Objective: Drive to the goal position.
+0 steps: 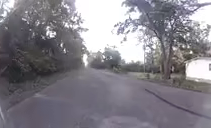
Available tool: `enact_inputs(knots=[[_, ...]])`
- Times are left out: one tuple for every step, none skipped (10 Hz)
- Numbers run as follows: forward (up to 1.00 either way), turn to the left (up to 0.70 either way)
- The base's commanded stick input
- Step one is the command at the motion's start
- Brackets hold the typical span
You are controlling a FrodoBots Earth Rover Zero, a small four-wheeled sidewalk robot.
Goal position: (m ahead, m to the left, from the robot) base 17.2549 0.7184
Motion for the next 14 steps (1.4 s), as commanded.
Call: enact_inputs(knots=[[0.7,0.0],[0.7,0.0],[0.7,0.0],[0.7,0.0],[0.7,0.0],[0.7,0.0],[0.7,0.0],[0.7,0.0],[0.7,0.0],[0.7,0.0],[0.7,0.0],[0.7,0.0],[0.7,0.1],[0.7,0.35]])
